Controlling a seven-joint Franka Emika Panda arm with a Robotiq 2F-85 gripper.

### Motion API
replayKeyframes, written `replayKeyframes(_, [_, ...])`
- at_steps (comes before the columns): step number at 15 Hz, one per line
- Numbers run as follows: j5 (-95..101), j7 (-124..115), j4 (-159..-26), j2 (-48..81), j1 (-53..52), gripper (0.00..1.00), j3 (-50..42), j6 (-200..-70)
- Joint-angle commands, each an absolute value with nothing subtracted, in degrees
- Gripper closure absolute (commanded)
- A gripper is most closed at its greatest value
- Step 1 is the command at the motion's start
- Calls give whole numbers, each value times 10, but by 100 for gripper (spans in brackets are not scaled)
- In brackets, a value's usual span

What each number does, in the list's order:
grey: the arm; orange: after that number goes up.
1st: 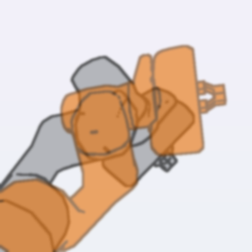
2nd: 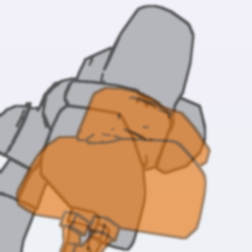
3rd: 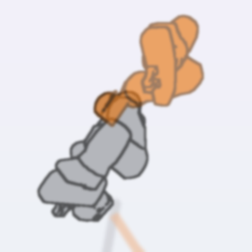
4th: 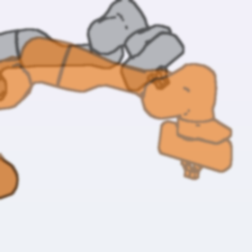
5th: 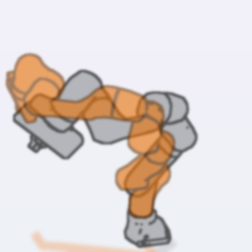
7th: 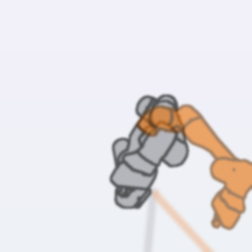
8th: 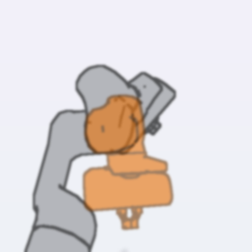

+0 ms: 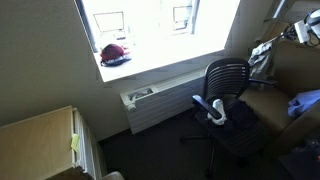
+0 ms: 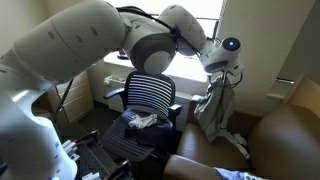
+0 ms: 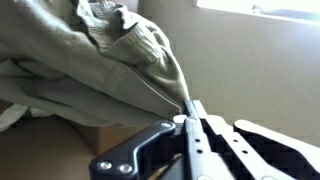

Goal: Put the clothes on the brown chair onto the black chair and vice-versa

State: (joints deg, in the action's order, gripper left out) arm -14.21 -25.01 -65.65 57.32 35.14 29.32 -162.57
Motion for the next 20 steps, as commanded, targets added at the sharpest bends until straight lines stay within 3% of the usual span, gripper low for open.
replayKeyframes(1, [-168, -156, -738, 486, 438, 100, 417, -1585])
replayKeyframes(8, [-193, -198, -777, 345, 539, 100, 566, -1325])
replayKeyframes(9, [-273, -178, -768, 297, 514, 100, 518, -1264])
replayKeyframes(10, [-236, -213, -775, 305, 554, 100, 590, -1232])
replayKeyframes(16, [-357, -253, -786, 208, 614, 100, 687, -988])
replayKeyframes(17, [-421, -231, -798, 163, 565, 100, 595, -944])
replayKeyframes(18, [-415, -228, -747, 179, 520, 99, 556, -960])
replayKeyframes(20, [-448, -227, -771, 146, 492, 99, 507, -929])
